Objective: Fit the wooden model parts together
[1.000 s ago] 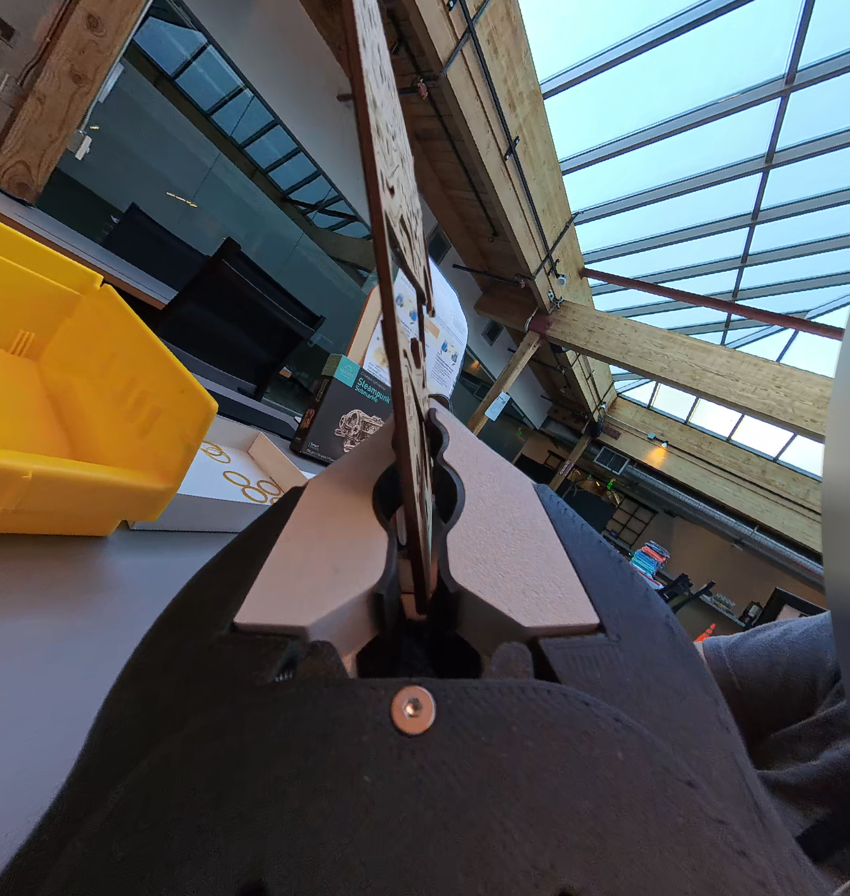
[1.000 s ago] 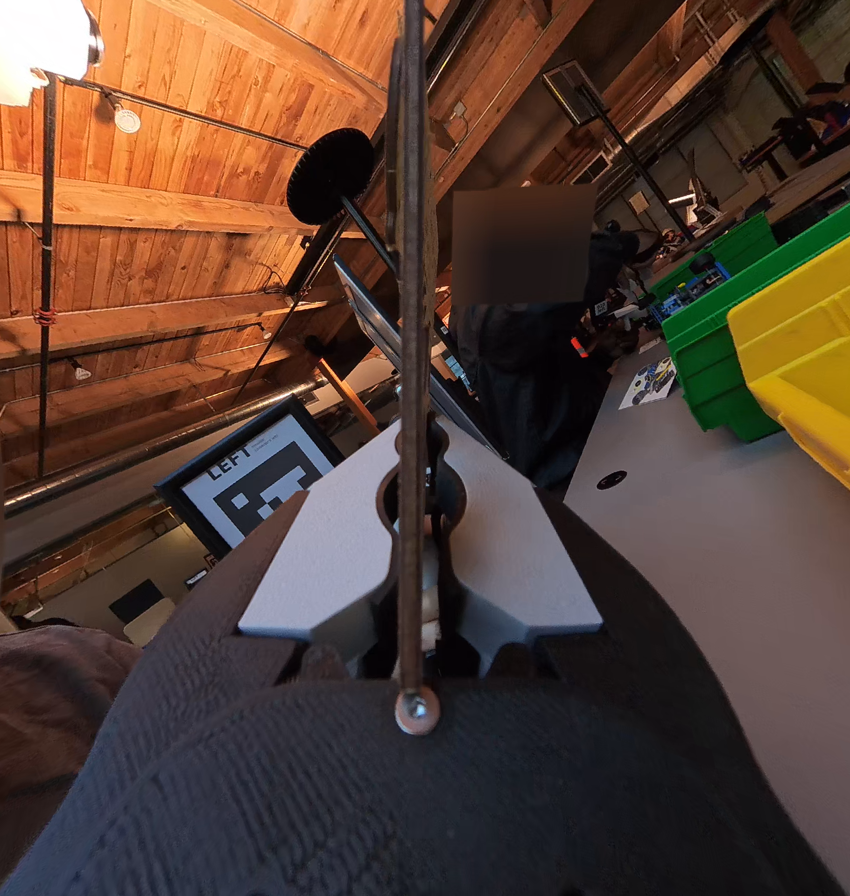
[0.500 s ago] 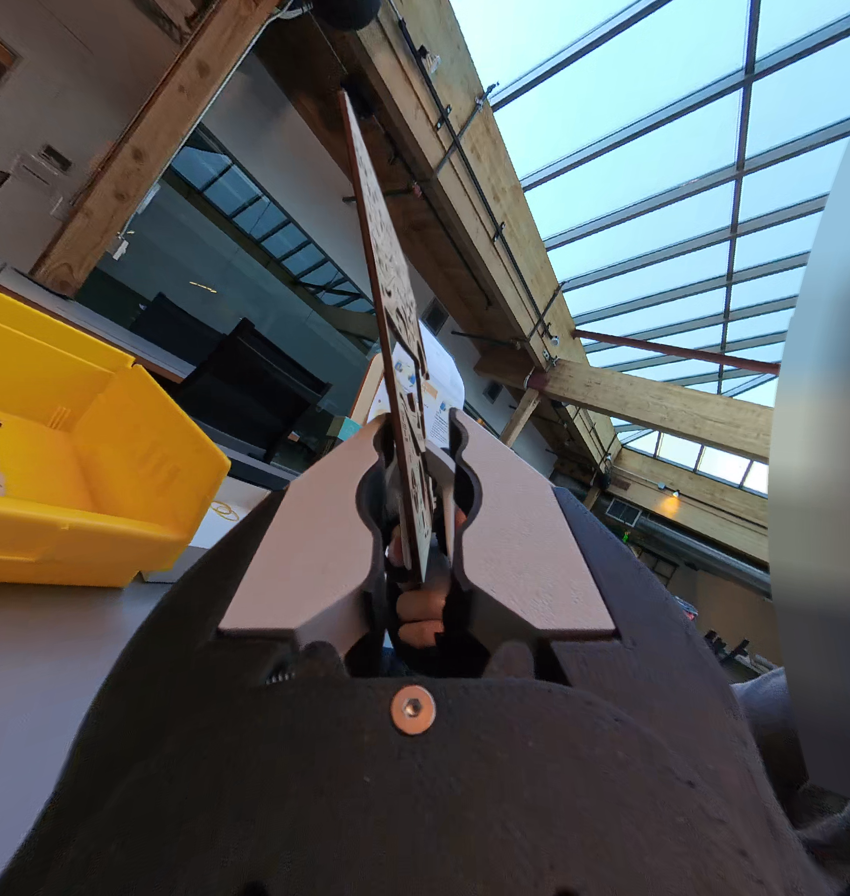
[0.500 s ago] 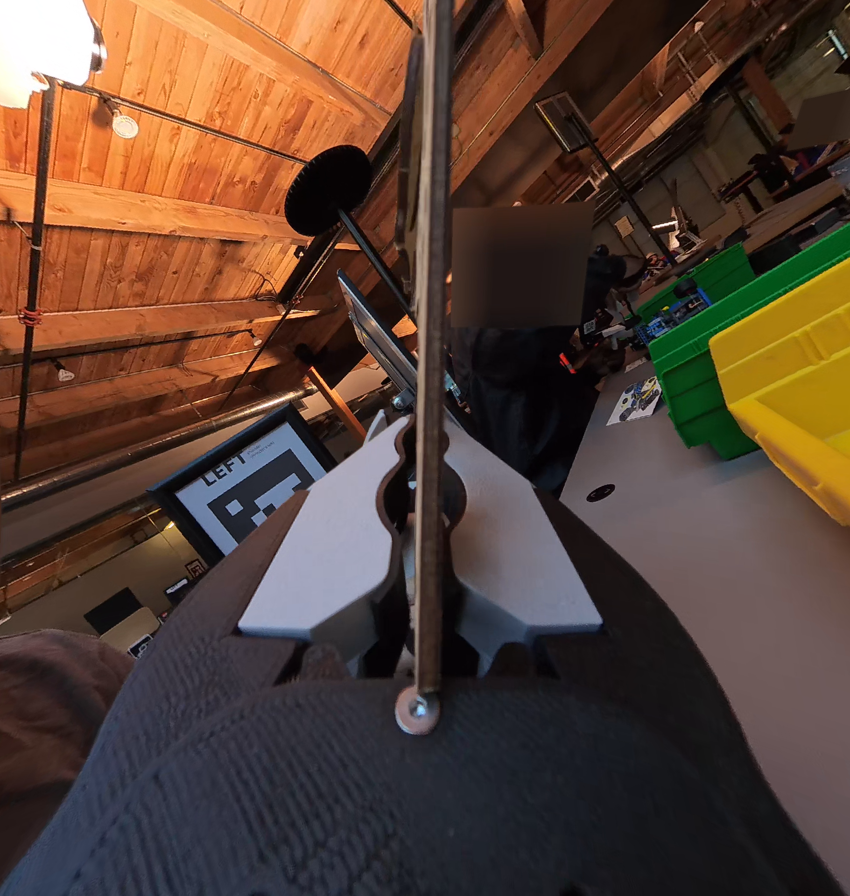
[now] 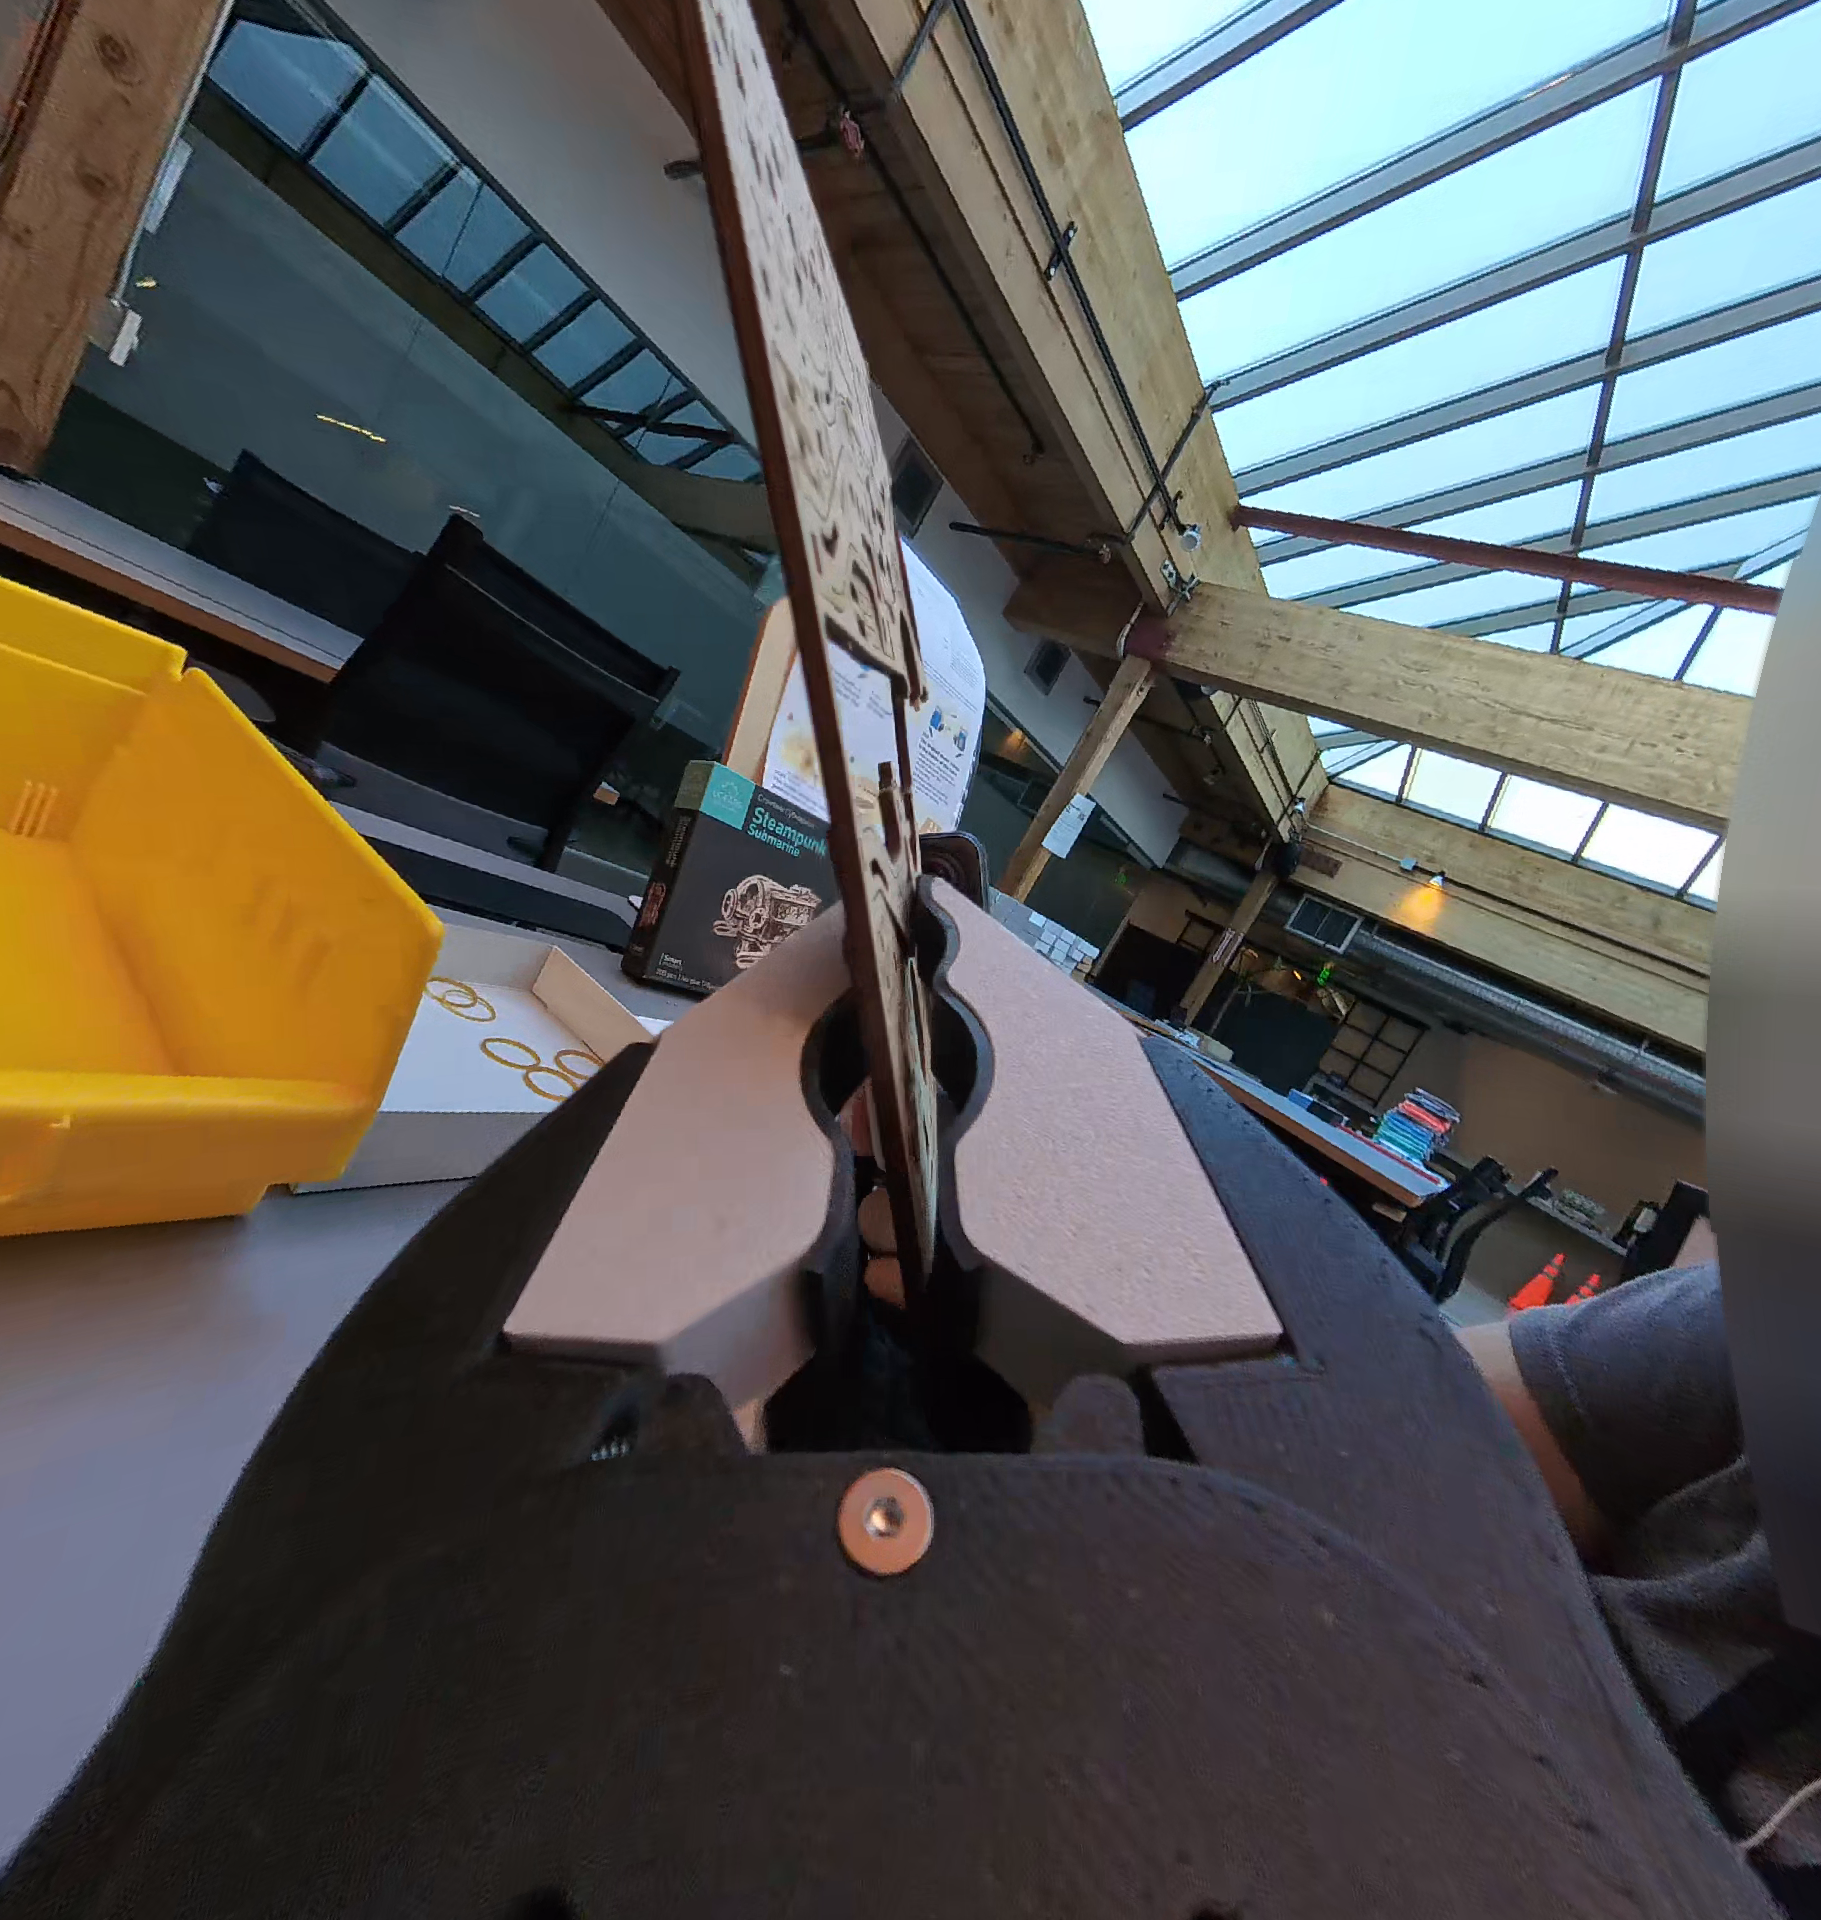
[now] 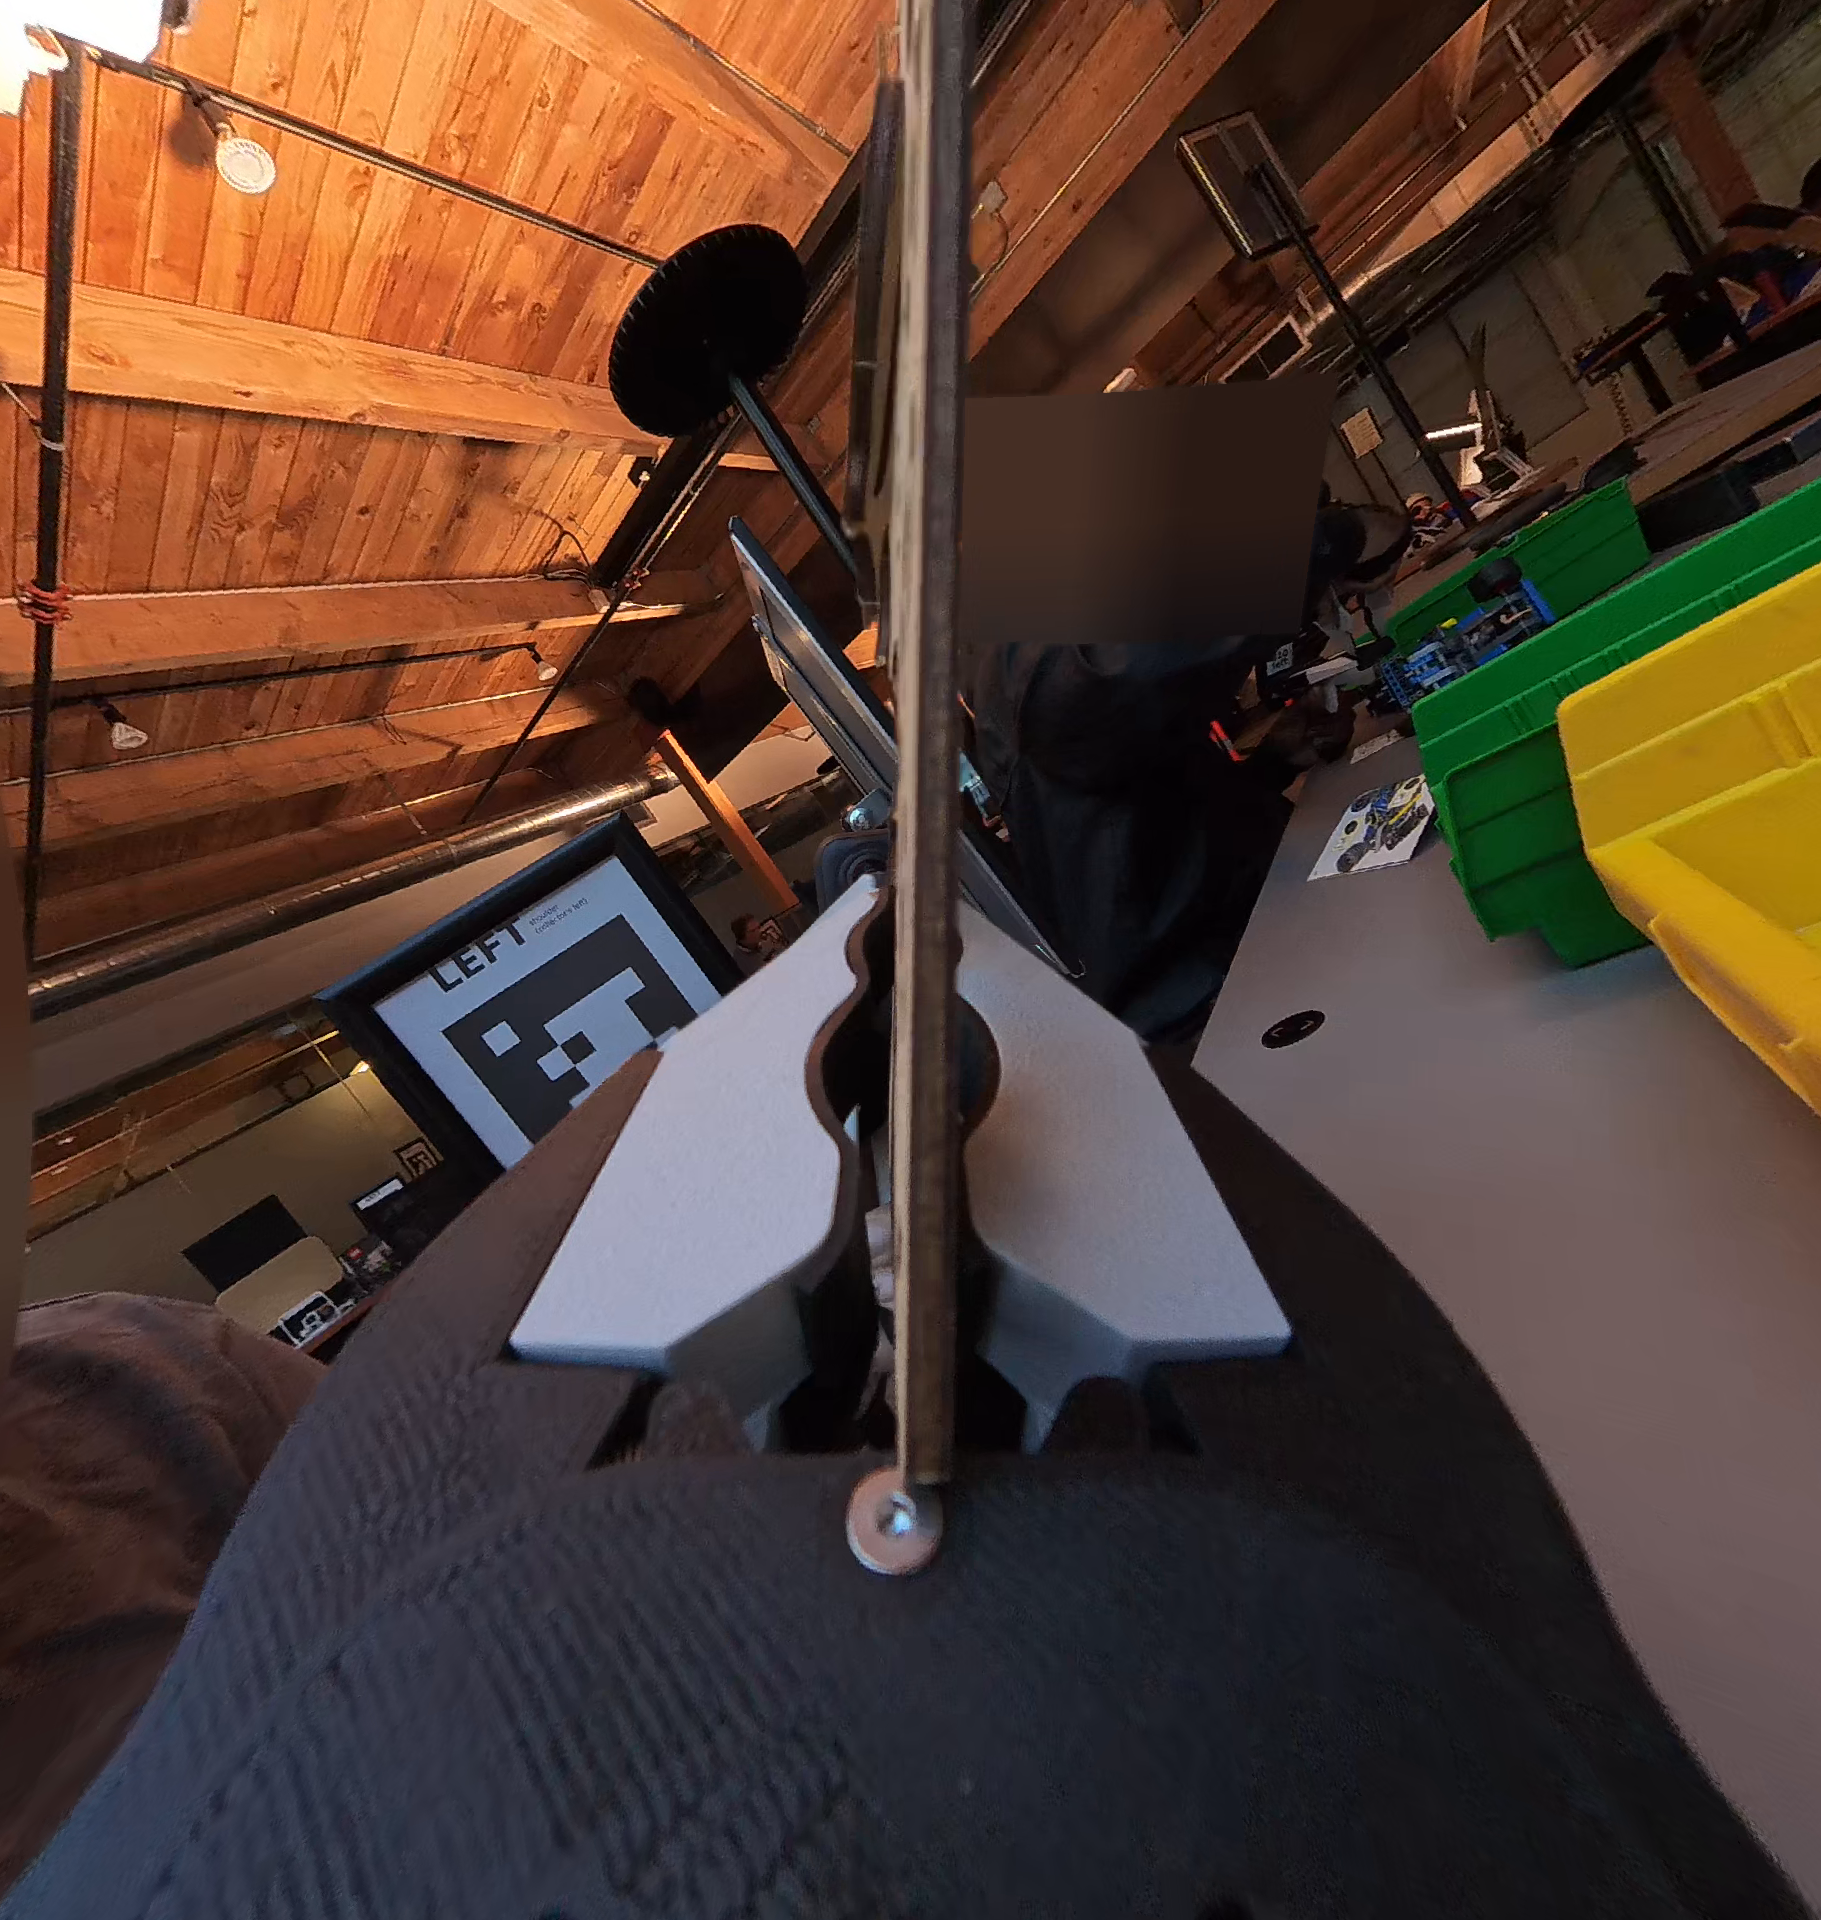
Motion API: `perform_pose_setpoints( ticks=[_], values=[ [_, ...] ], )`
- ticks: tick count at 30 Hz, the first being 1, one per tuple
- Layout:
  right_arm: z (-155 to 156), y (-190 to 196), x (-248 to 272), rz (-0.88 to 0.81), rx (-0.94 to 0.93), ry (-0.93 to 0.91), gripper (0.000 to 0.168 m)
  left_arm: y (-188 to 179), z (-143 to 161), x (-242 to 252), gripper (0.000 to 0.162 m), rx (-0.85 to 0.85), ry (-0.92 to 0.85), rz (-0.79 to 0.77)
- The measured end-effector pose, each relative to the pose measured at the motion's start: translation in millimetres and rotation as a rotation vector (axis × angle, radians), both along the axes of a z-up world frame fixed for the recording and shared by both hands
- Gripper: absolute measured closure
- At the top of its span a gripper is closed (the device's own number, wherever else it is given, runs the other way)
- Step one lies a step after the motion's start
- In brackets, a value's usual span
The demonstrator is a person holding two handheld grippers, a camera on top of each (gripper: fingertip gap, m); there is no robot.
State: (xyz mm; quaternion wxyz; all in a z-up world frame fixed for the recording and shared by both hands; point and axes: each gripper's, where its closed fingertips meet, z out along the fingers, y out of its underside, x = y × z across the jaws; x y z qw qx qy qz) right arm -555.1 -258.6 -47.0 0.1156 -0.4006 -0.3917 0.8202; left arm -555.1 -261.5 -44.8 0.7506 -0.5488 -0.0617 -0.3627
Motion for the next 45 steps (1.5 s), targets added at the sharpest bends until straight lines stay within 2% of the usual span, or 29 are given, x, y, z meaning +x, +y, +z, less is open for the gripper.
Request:
perform_pose_setpoints(
  ticks=[7,14,18,23,27,36,41,45],
  values=[
    [1,0,3,0.058,-0.12,0.009,0.168,-1,1,4,0.161,-0.015,0.044,0.01],
    [3,1,4,0.045,-0.151,0.012,0.168,-2,0,6,0.161,-0.017,0.027,-0.01],
    [2,1,4,0.045,-0.145,0.019,0.167,-1,-2,4,0.161,-0.025,0.023,0.003],
    [4,-2,6,0.016,-0.053,0.063,0.168,-1,-2,2,0.161,-0.045,0.065,0.067],
    [6,-2,6,0.048,-0.093,0.053,0.168,-4,4,7,0.161,0.001,0.04,0.035],
    [0,2,3,0.032,-0.106,0.023,0.168,0,-7,2,0.16,-0.046,0.048,0.049],
    [1,16,3,0.009,-0.17,0.03,0.168,-3,-8,3,0.152,-0.037,0.0,0.008],
    [-4,13,1,0.02,-0.166,0.021,0.167,6,-9,8,0.148,-0.054,0.006,-0.02]
  ],
)
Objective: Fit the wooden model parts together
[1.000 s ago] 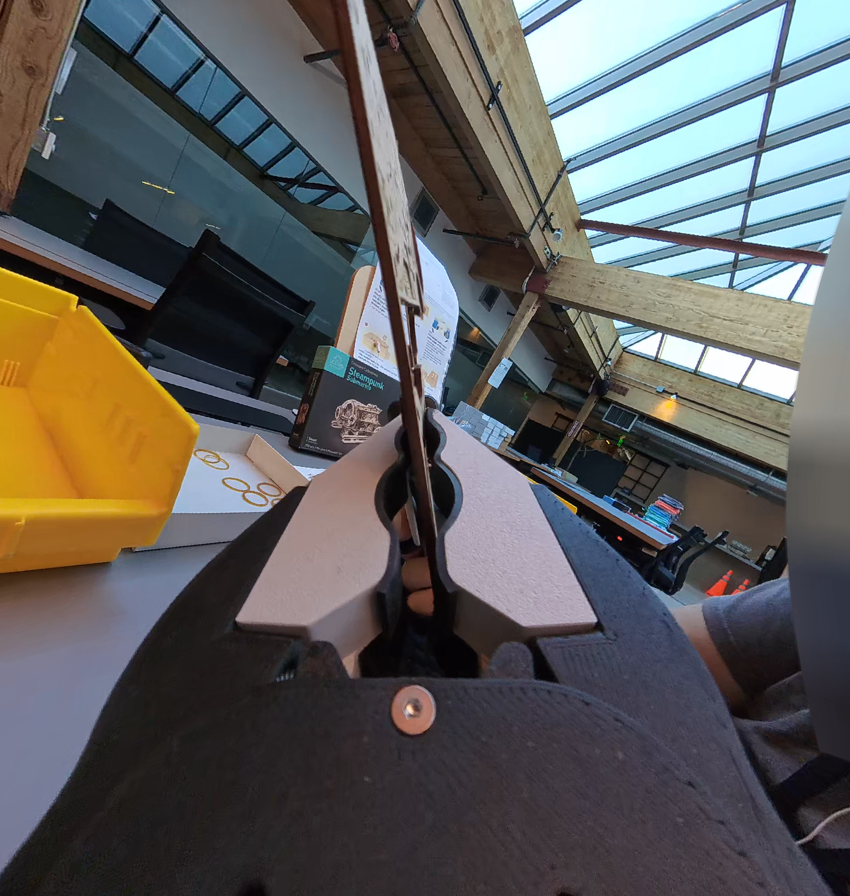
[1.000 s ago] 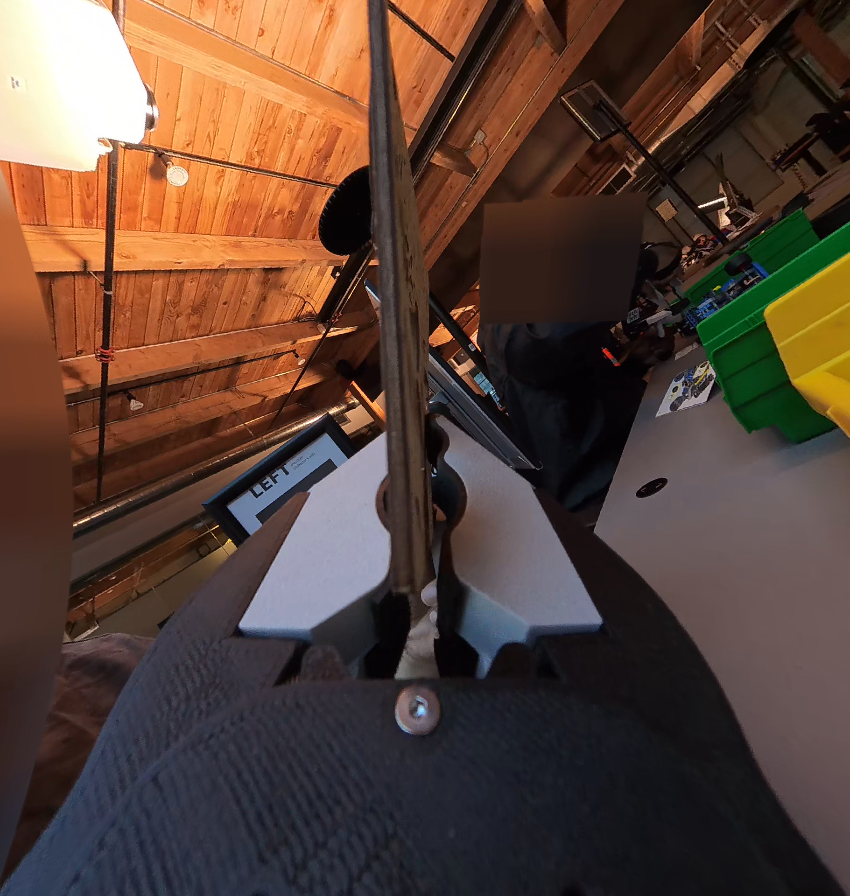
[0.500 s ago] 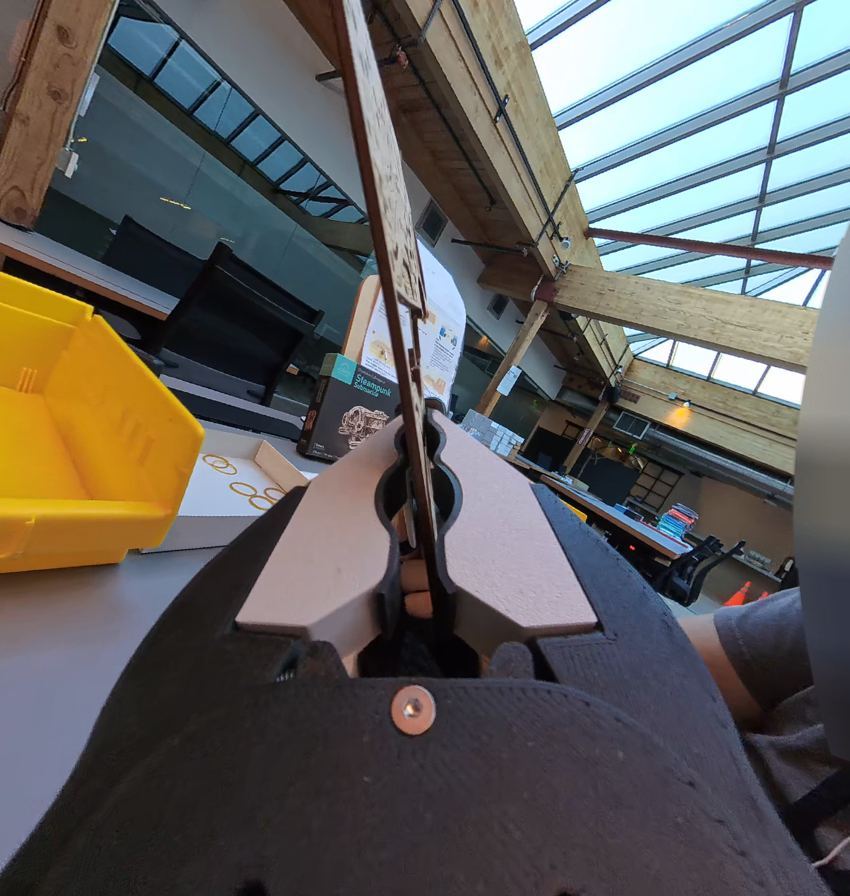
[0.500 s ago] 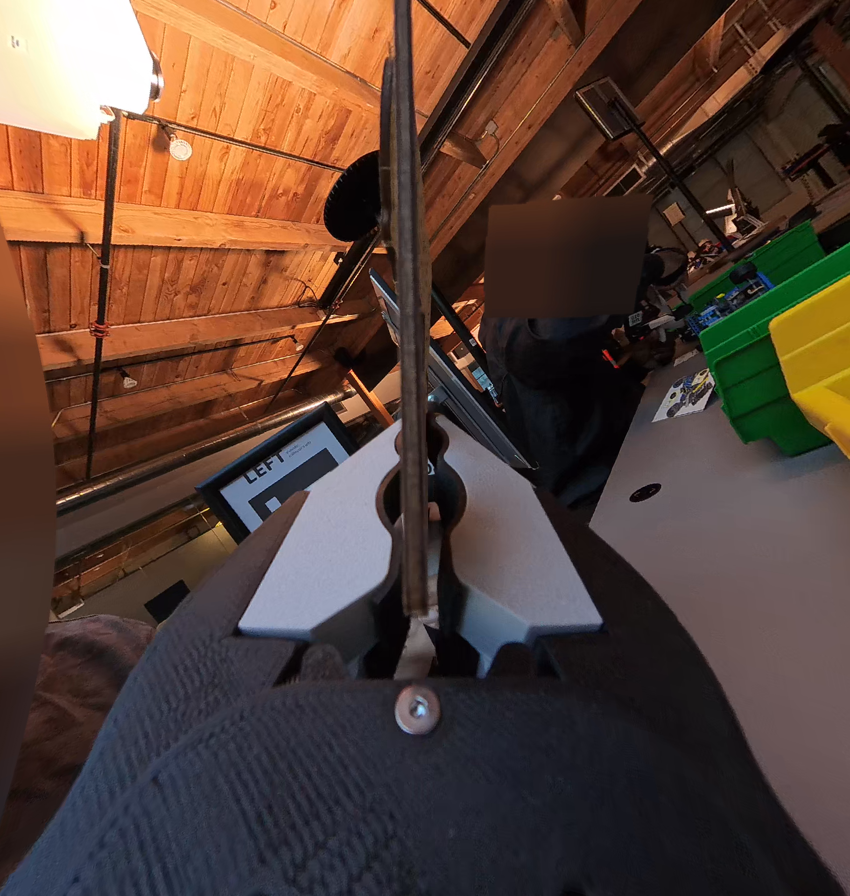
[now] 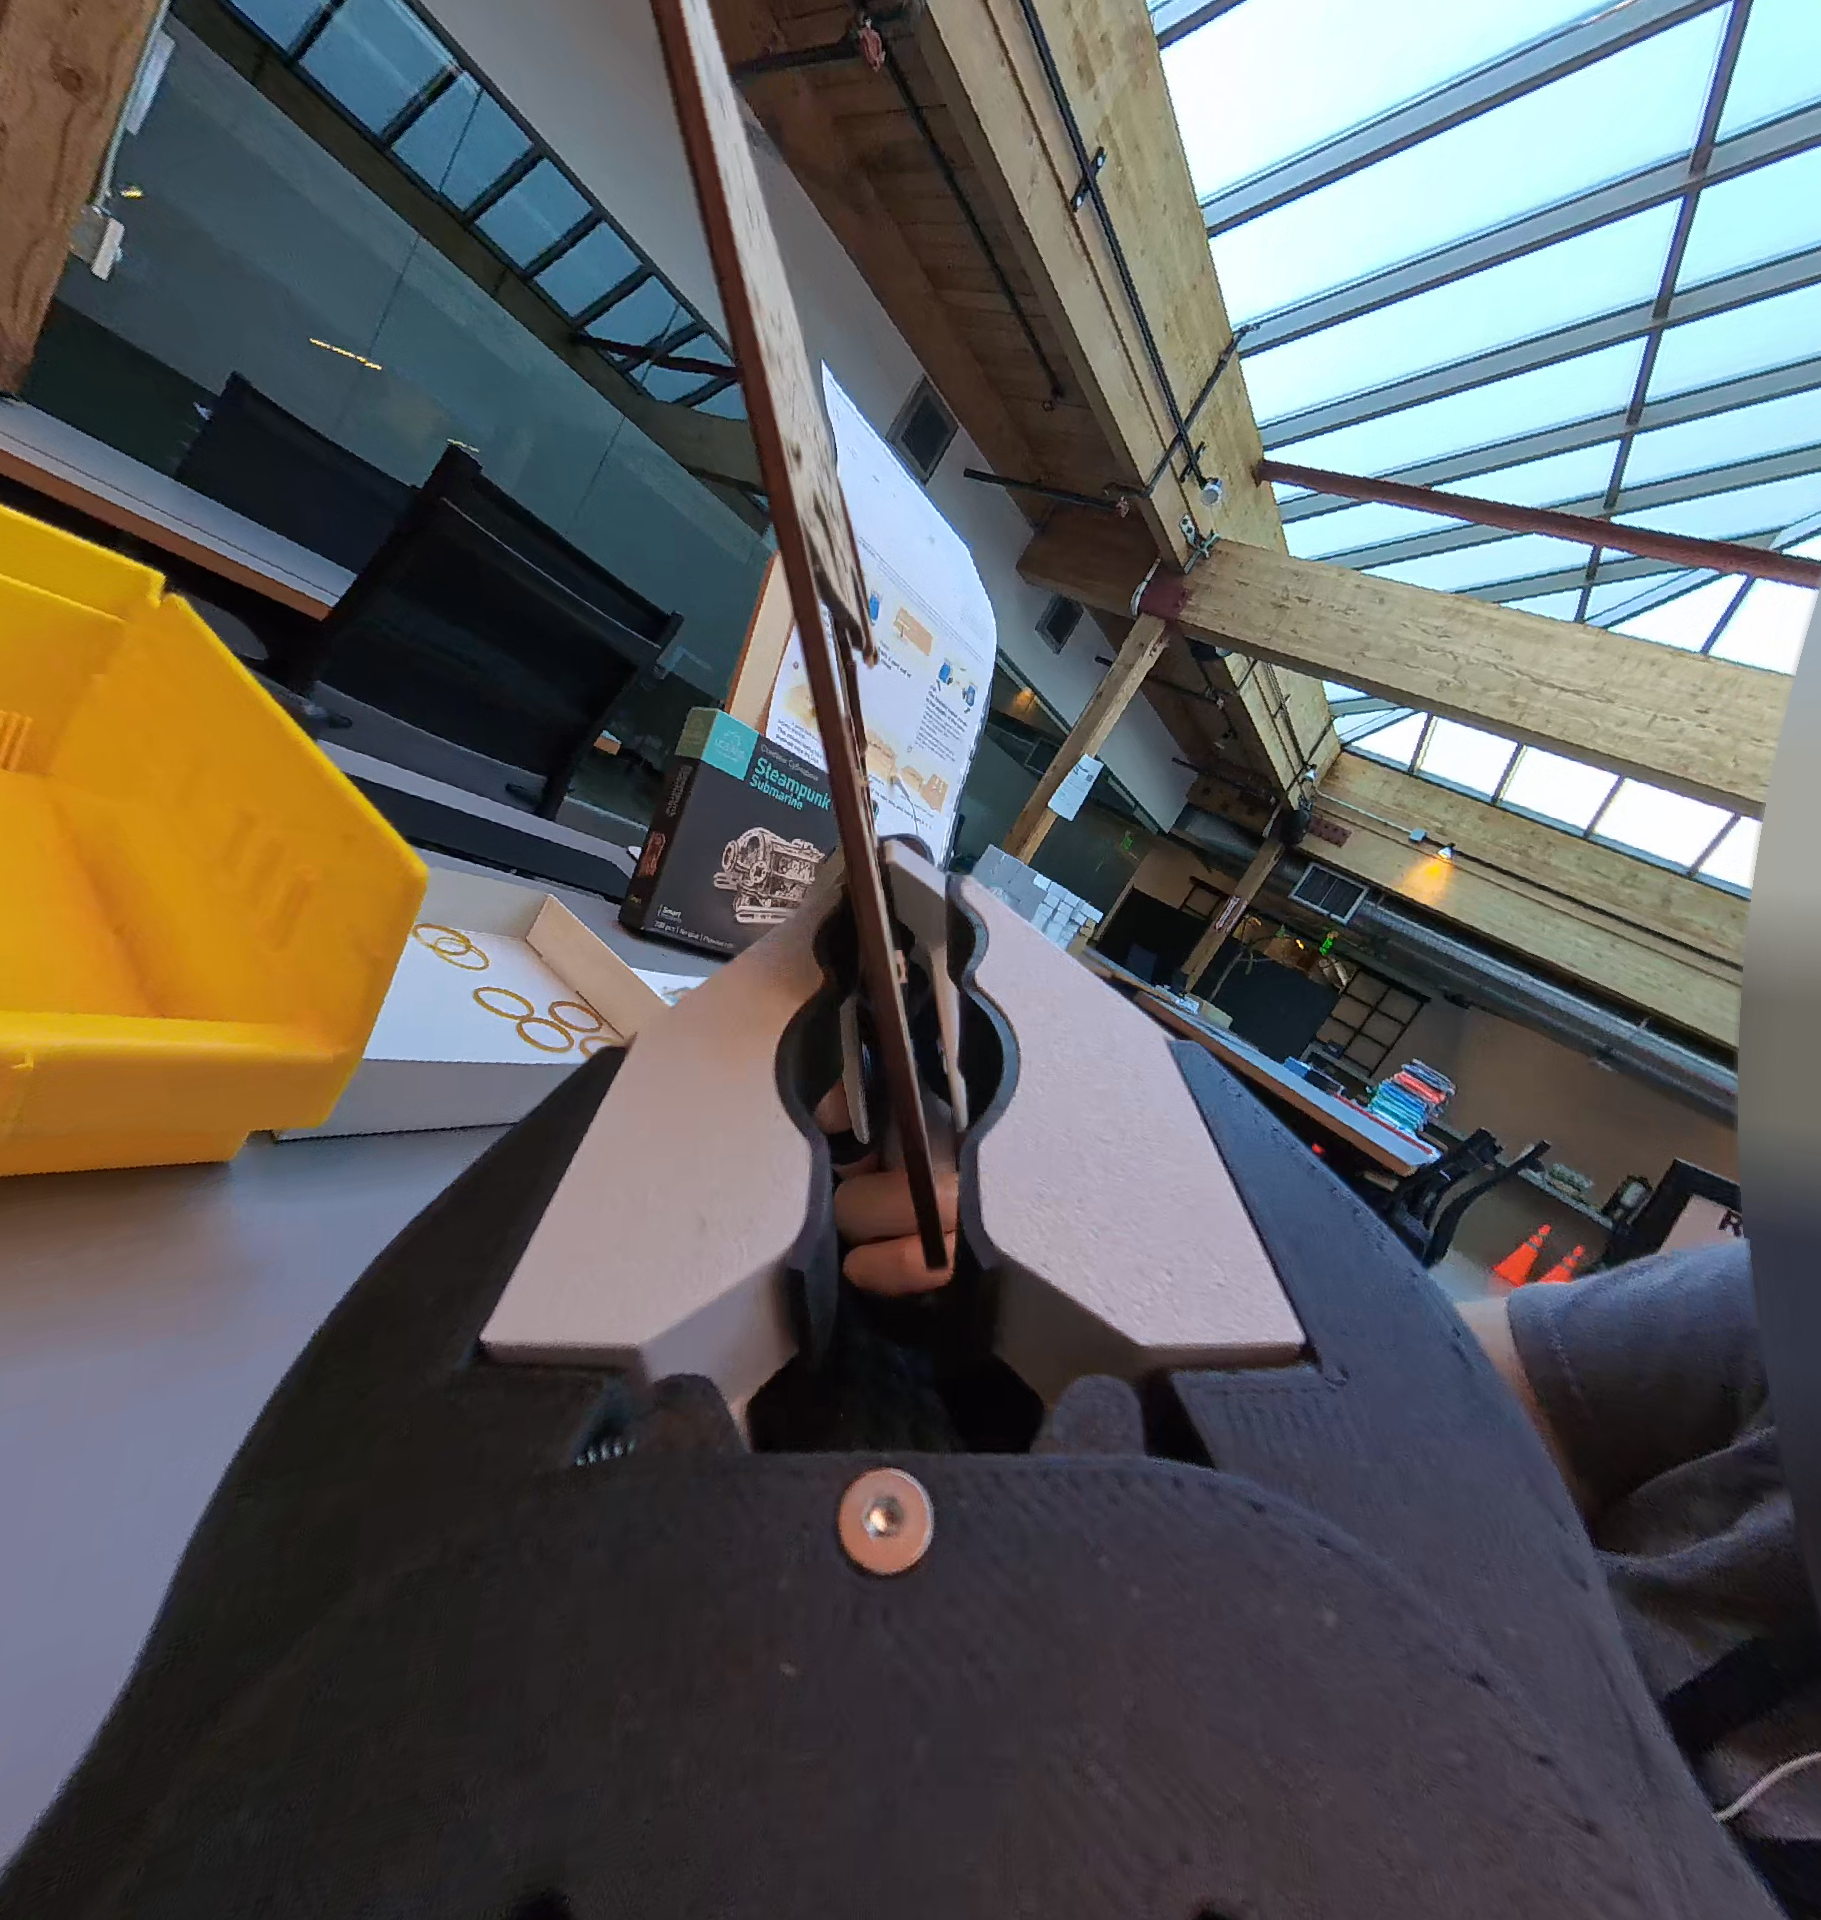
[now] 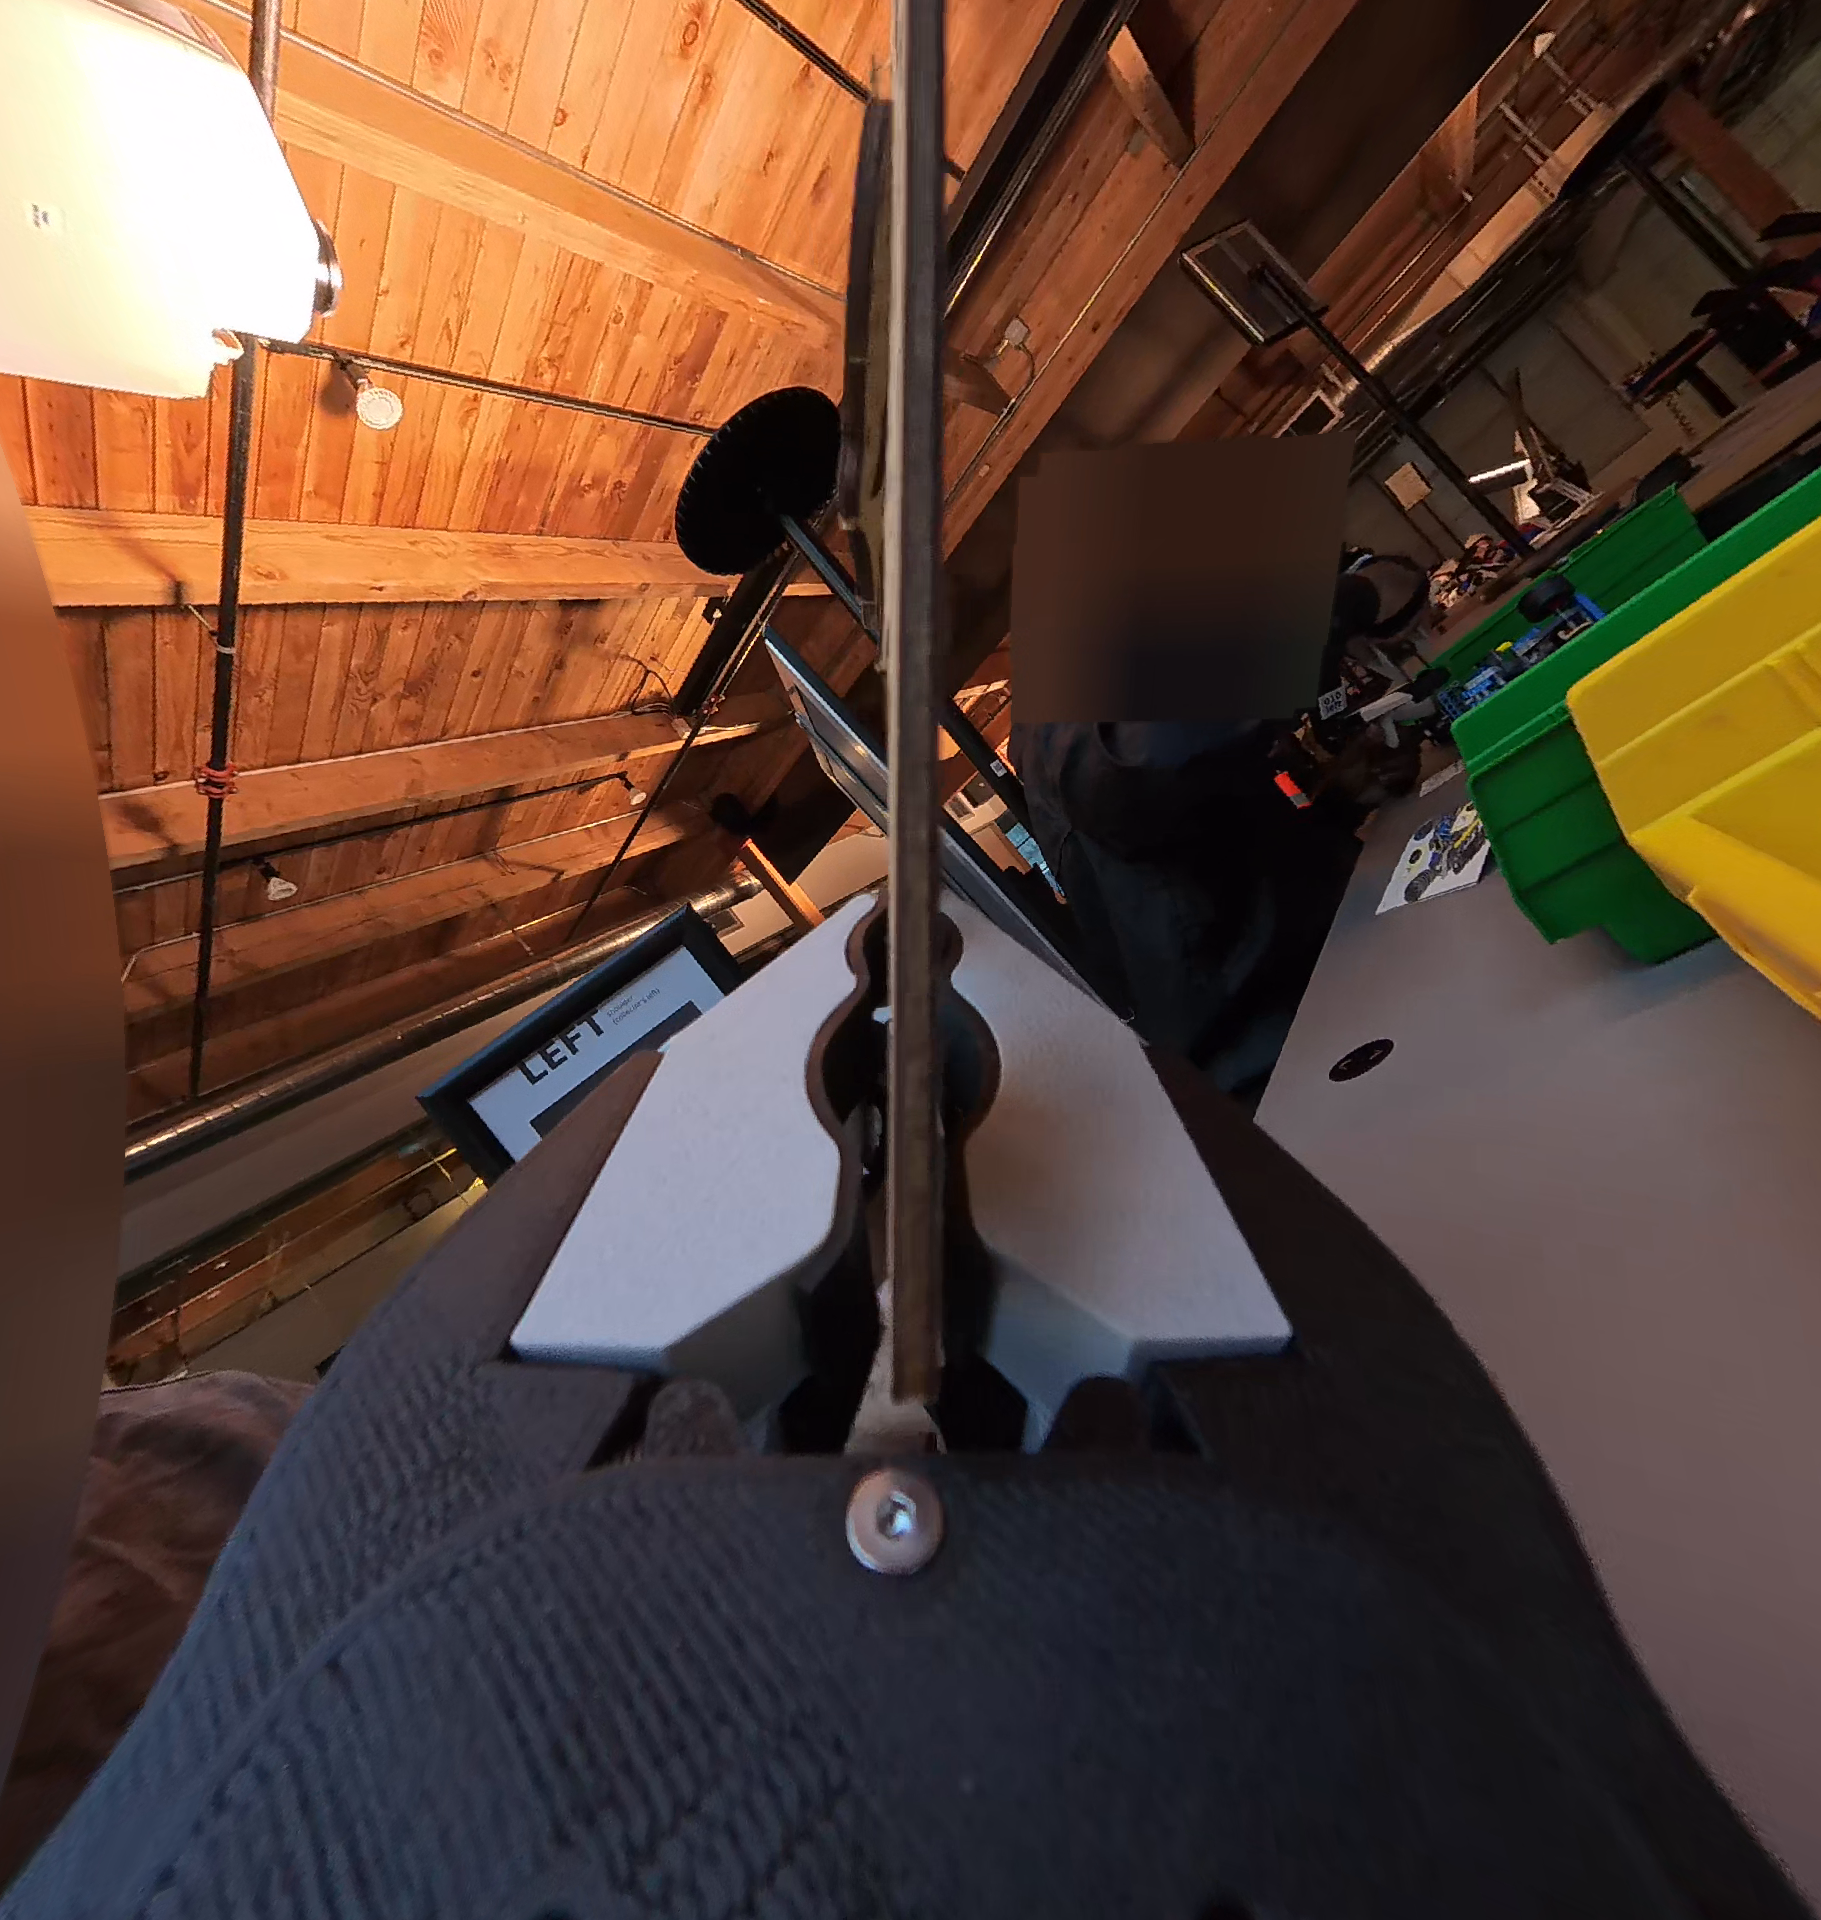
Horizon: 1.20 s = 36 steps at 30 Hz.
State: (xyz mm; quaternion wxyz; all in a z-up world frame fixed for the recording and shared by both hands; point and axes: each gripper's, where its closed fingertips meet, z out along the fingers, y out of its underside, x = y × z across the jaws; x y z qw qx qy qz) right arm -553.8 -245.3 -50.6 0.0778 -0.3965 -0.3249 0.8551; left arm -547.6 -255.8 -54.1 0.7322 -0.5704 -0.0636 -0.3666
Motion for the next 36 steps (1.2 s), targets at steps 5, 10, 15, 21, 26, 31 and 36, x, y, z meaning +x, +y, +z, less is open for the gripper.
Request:
perform_pose_setpoints(
  ticks=[5,10,15,21,26,31,36],
  values=[
    [0,-2,0,0.001,0.032,0.0,0.168,9,-5,1,0.161,-0.025,0.036,0.014],
    [-3,-6,-2,0.015,0.082,-0.018,0.167,6,-8,0,0.161,-0.036,0.025,0.008],
    [-6,-3,0,0.013,0.145,-0.03,0.166,1,-6,-5,0.161,-0.032,0.034,0.039],
    [-12,-7,-4,0.045,0.144,-0.079,0.167,5,-9,-4,0.161,-0.055,0.057,0.052],
    [-12,-9,-3,0.031,0.152,-0.074,0.168,4,-10,-5,0.161,-0.044,0.039,0.044],
    [-12,-8,-2,0.052,0.092,-0.069,0.168,4,-10,-4,0.161,-0.037,0.057,0.048],
    [-14,-10,-2,0.062,0.121,-0.082,0.168,3,-11,-3,0.161,-0.038,0.053,0.032]
  ],
)
